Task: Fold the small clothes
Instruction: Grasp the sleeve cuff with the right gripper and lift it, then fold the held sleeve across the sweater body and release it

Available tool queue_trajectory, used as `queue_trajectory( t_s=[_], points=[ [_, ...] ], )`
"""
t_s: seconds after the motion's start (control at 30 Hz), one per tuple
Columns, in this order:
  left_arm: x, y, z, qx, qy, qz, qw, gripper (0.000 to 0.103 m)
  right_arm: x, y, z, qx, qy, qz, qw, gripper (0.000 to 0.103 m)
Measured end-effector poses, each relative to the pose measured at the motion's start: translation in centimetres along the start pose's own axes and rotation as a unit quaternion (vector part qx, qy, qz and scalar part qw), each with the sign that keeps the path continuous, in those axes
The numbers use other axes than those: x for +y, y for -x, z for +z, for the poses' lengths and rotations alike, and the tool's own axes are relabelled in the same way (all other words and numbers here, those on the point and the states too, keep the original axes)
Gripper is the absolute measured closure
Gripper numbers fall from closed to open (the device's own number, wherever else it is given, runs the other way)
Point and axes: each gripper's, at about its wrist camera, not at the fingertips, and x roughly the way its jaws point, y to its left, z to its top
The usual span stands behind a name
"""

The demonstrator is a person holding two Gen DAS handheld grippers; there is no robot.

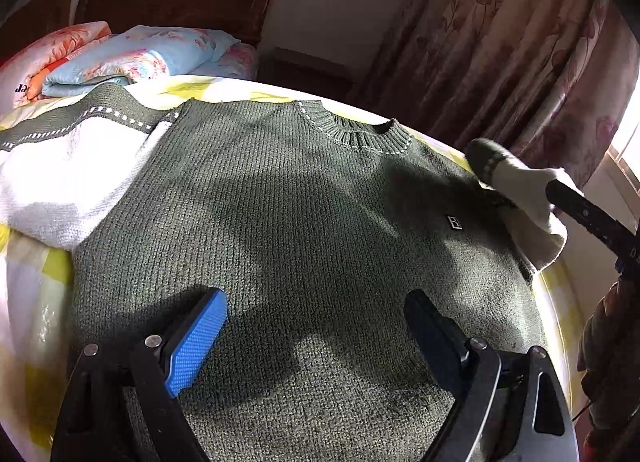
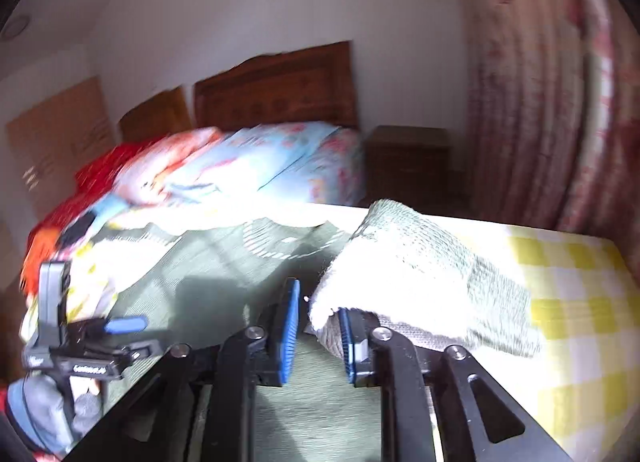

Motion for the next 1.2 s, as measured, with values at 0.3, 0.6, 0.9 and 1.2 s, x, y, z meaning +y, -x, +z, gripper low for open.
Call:
queue_trajectory(
  t_s=[0.3,0.6,0.9,1.2],
  points=[
    [-0.3,0.0,-0.1,0.000,-0.010,0.015,0.9998,0.011,1.7,0.2,-6.9,0.062,-0.003,-0.080,0.995,0.000],
    [-0.5,0.0,-0.1,-0.002,-0.017,0.031,0.9994,0.011,-2.2,-0.5,-10.7,0.095,-0.075,-0.128,0.984,0.000],
    [-0.3,1.0,-1.1,0.000,-0.022,0.040,0.9990,0.011,-0.3,-0.7,-10.8,0.090,-0.062,-0.136,0.985,0.000],
    [0.3,1.7,-0.6,0.015,0.010,0.004,0.9998,0.012,0.9,0.1,-11.0,0.084,-0.055,-0.123,0.987,0.000]
  ],
)
